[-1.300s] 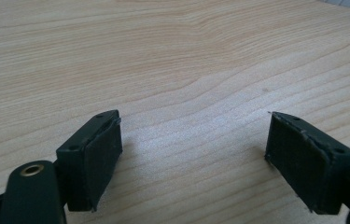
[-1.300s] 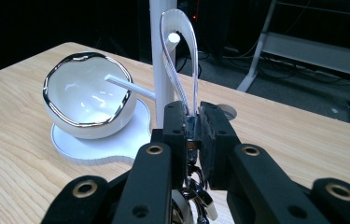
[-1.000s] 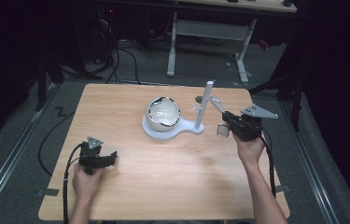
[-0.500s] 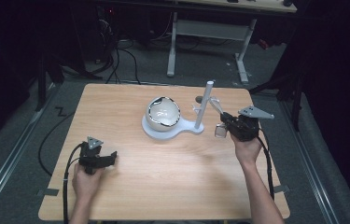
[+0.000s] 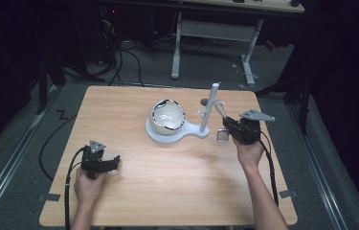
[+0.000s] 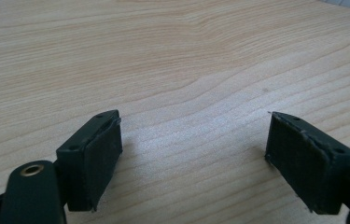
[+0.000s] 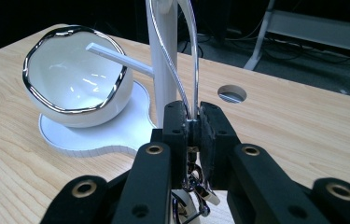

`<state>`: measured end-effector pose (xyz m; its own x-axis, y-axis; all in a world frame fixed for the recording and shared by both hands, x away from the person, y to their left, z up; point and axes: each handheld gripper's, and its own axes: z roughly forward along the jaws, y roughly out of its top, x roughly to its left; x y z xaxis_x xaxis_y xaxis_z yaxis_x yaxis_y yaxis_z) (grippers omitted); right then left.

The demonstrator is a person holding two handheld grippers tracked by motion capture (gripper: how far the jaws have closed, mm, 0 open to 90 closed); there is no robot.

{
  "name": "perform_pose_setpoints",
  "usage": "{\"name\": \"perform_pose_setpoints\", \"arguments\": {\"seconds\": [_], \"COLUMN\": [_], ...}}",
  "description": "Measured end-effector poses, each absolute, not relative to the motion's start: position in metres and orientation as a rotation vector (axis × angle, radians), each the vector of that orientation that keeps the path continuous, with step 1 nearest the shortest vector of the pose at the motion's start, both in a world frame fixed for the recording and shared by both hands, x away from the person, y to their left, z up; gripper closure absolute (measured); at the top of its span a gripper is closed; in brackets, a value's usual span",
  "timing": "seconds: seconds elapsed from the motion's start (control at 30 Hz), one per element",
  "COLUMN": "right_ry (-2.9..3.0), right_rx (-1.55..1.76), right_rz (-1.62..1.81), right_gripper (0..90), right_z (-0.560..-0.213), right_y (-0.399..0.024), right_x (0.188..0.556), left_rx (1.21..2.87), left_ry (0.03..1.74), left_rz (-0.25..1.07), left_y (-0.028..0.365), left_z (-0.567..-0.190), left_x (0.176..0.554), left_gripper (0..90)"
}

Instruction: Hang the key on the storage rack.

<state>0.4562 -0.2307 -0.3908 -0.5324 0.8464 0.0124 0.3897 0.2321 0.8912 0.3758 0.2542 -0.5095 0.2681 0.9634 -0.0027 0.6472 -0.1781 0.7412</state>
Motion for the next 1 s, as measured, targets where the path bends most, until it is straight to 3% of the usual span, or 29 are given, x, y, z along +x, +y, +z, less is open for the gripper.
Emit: {"name": "perform_pose_setpoints", "arguments": {"seconds": [0.8, 1.0], "right_ry": [2.050, 2.049], "right_rx": [1.171, 1.184], "right_rz": [1.239, 1.223], "right_gripper": [80.7, 75.3], "right_z": [-0.403, -0.404], "right_y": [-0.220, -0.222], "right_x": [0.469, 0.468], "left_rx": [1.909, 1.909], "left_ry": [1.452, 1.452], "left_rz": [0.641, 0.641], "left_y": [0.254, 0.254], "left_z": [-0.509, -0.509], "left_x": [0.376, 0.376], "left_gripper": [18.9, 18.9]}}
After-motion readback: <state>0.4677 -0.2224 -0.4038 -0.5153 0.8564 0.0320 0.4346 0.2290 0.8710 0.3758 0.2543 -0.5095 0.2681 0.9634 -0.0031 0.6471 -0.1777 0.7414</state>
